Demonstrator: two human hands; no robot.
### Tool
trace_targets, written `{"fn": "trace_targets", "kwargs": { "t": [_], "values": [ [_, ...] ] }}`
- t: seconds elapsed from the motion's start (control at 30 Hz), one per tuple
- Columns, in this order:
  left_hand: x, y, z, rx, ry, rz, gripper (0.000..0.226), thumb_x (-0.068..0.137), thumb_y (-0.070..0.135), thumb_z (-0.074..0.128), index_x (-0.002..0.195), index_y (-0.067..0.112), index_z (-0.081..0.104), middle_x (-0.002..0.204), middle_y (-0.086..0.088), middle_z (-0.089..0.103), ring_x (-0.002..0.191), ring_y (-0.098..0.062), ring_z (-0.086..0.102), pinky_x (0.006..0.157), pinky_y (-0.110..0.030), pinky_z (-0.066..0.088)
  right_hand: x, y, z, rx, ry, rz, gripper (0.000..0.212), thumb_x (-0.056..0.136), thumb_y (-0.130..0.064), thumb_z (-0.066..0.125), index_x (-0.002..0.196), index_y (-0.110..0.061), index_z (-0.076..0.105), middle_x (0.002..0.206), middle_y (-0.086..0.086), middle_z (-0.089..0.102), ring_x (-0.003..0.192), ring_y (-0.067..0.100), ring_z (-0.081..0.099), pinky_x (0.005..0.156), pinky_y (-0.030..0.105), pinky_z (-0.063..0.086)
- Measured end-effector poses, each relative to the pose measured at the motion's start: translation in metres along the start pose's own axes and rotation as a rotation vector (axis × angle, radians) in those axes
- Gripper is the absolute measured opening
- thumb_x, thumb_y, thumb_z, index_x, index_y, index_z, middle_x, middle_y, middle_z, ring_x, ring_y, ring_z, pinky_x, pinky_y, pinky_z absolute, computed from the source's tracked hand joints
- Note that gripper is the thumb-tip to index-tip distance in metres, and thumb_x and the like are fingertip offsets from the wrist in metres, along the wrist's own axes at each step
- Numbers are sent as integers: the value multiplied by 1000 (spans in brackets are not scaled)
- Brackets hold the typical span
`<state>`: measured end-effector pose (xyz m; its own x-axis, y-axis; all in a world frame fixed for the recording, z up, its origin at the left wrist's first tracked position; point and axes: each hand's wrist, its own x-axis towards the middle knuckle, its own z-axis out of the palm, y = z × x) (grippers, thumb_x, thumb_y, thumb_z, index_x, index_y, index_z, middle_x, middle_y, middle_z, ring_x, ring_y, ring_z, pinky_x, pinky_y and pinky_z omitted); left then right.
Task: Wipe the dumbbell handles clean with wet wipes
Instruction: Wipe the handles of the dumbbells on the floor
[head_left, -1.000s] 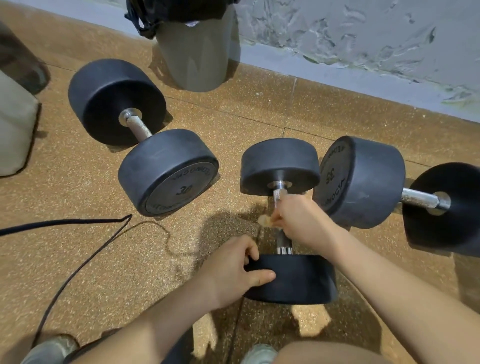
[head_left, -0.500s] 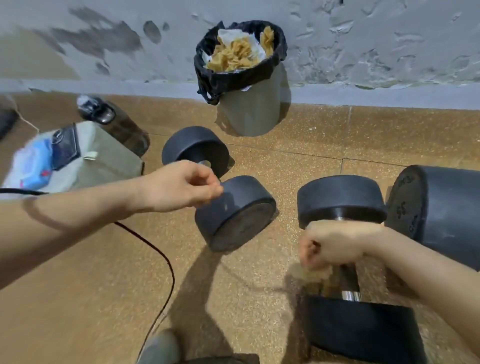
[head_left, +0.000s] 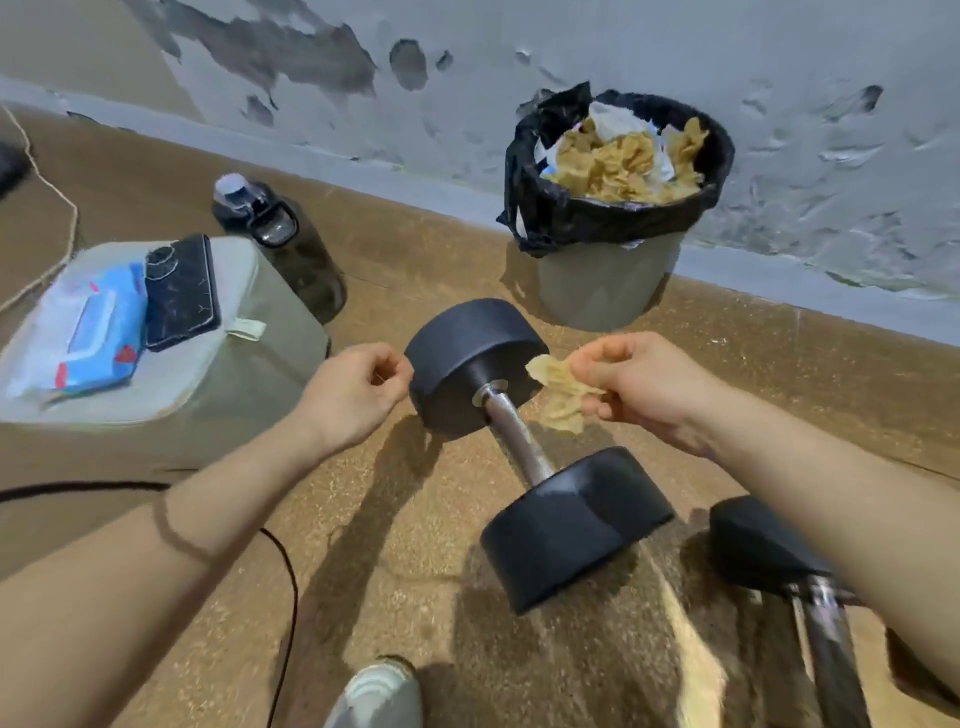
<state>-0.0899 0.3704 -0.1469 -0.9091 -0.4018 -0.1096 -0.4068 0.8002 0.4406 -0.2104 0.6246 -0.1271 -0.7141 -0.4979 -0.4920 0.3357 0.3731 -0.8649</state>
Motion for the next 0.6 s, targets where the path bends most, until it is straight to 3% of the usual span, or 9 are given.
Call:
{"fn": "trace_targets", "kwargs": {
  "t": [0.07,0.13,0.23,0.3,0.37,0.5,0.6],
  "values": [
    [19,-5,17,-60,29,68,3,89,26,64,87,29,64,89,4,64,91,-18,58,73,-26,38,24,0,19,53,54,59,15,93,5,54,100,6,67,93,24,68,73,24,63,79,37,57],
    [35,-7,31,-109,47,113,16,85,28,68,102,28,66,104,3,58,102,-14,50,83,-21,33,48,6,40,59,146,119,20,84,16,56,97,6,68,103,26,67,88,30,66,90,44,55],
    [49,-9,48,-161,71,170,31,81,29,73,111,25,66,116,2,48,112,-15,41,90,-14,24,80,25,75,-106,288,163,21,74,11,67,91,1,72,101,20,70,95,28,67,84,43,57],
    [55,-12,57,-175,121,253,36,76,25,79,110,21,68,119,-4,49,112,-22,43,93,-19,32,90,36,94,-284,359,146,6,79,-4,69,75,-1,71,83,17,71,76,19,64,65,37,56],
    [62,-19,63,-179,173,318,41,71,25,83,109,21,68,117,-7,50,108,-26,45,91,-32,43,99,43,108,-445,452,125,26,82,-19,67,59,-8,62,65,11,66,60,20,58,53,36,45],
    [73,-31,71,-118,74,410,54,75,43,76,125,33,58,143,-8,36,131,-33,33,101,-54,40,108,48,125,-803,481,98,17,90,-28,57,78,-16,57,81,0,51,84,30,60,64,34,41],
    [90,-34,76,-146,13,508,55,80,52,69,131,36,54,153,-8,29,139,-34,29,104,-57,37,110,51,129,-904,454,80,10,92,-20,56,84,-13,55,93,5,44,95,32,55,74,35,42]
  ]
}}
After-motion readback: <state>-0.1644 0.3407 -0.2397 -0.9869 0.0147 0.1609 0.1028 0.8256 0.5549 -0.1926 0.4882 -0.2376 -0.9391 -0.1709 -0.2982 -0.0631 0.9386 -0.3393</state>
